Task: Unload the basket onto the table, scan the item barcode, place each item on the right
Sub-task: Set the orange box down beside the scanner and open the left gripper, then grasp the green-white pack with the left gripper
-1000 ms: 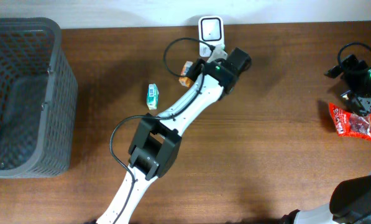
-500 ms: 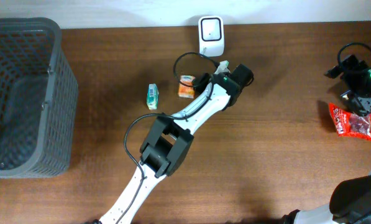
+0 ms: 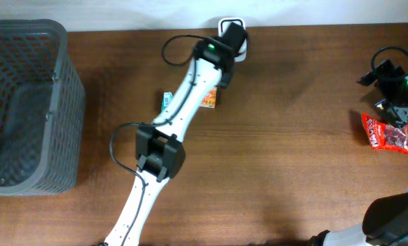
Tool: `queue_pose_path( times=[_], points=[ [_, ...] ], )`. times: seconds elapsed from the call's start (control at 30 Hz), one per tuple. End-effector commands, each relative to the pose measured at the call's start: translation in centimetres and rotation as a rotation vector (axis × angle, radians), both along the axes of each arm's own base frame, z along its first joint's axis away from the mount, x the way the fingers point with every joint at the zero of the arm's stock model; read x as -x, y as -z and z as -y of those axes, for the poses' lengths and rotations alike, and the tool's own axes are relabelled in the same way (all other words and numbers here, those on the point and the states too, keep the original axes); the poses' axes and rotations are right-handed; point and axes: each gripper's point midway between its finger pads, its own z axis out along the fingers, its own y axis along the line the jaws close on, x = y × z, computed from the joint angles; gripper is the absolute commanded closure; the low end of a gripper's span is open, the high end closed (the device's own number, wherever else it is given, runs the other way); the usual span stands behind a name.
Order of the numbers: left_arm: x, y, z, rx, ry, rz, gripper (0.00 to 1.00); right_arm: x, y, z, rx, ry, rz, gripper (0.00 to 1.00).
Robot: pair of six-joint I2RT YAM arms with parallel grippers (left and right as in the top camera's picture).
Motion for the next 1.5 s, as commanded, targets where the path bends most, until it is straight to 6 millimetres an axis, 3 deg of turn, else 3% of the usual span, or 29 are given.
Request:
queue_pose_path(
  times=[0.0, 0.07, 0.13, 0.17, 0.2, 0.23, 0.27, 0.33, 0.4, 0.5, 0.57, 0.67, 0.8, 0.97, 1.07, 1.17, 1.23, 1.27, 1.4, 1.47],
  points=[
    [0.5, 2.7, -0.6, 0.032, -0.020, -0.093, 0.82, 0.0, 0.1, -0.1, -0.002, -0.006, -0.003, 0.02],
    [0.8, 3.8, -1.2, 0.009, -0.028, -0.119, 0.78, 0.0, 0.1, -0.1, -0.002, -0.006, -0.003, 0.02],
    [1.0, 3.2, -1.3, 0.006, -0.028, -0.123, 0.80, 0.0, 0.1, -0.1, -0.002, -0.006, -0.003, 0.02],
    [1.1, 1.3, -1.6, 0.012, -0.031, -0.104, 0.80, 0.0, 0.1, -0.1, -0.002, -0.006, -0.003, 0.02],
    [1.1, -2.2, -2.4, 0.037, -0.043, -0.063, 0.75, 0.0, 0.1, -0.1, -0.002, -0.006, -0.003, 0.02],
    [1.2, -4.0, -2.9, 0.049, -0.049, -0.043, 0.69, 0.0, 0.1, -0.1, -0.002, -0.006, -0.003, 0.02],
    [1.4, -6.3, -3.8, 0.066, -0.060, -0.013, 0.55, 0.0, 0.1, -0.1, -0.002, -0.006, -0.003, 0.02],
    [1.9, -9.4, -5.9, 0.082, -0.091, 0.018, 0.32, 0.0, 0.1, -0.1, -0.002, -0.006, -0.003, 0.02],
    [1.5, -10.2, -7.9, 0.092, -0.124, 0.025, 0.25, 0.0, 0.1, -0.1, -0.002, -0.006, -0.003, 0.02],
    [1.3, -8.3, -10.1, 0.060, -0.168, -0.037, 0.22, 0.0, 0.1, -0.1, -0.002, -0.006, -0.003, 0.02],
    [1.9, -4.9, -12.0, 0.011, -0.203, -0.152, 0.21, 0.0, 0.1, -0.1, -0.002, -0.006, -0.003, 0.02],
    [4.5, 0.2, -12.4, 0.095, -0.228, -0.394, 0.23, 0.0, 0.1, -0.1, -0.002, -0.006, -0.003, 0.02],
    [6.2, 3.2, -14.8, 0.065, -0.283, -0.519, 0.22, 0.0, 0.1, -0.1, -0.002, -0.006, -0.003, 0.02],
    [6.2, 4.9, -13.3, 0.146, -0.275, -0.550, 0.20, 0.0, 0.1, -0.1, -0.002, -0.006, -0.003, 0.02],
    [6.7, 6.2, -12.2, 0.204, -0.270, -0.592, 0.24, 0.0, 0.1, -0.1, -0.002, -0.006, -0.003, 0.02],
    [6.8, 7.5, -12.2, 0.200, -0.271, -0.601, 0.37, 0.0, 0.1, -0.1, -0.002, -0.006, -0.003, 0.02],
    [6.8, 7.5, -12.2, 0.202, -0.271, -0.597, 0.68, 0.0, 0.1, -0.1, -0.002, -0.006, -0.003, 0.02],
    [6.6, 7.2, -12.2, 0.205, -0.270, -0.591, 0.80, 0.0, 0.1, -0.1, -0.002, -0.006, -0.003, 0.02],
    [5.8, 4.5, -12.1, 0.222, -0.261, -0.539, 0.95, 0.0, 0.1, -0.1, -0.002, -0.006, -0.003, 0.02],
    [4.9, 1.9, -11.2, 0.281, -0.241, -0.488, 0.98, 0.0, 0.1, -0.1, -0.002, -0.006, -0.003, 0.02]
  ],
)
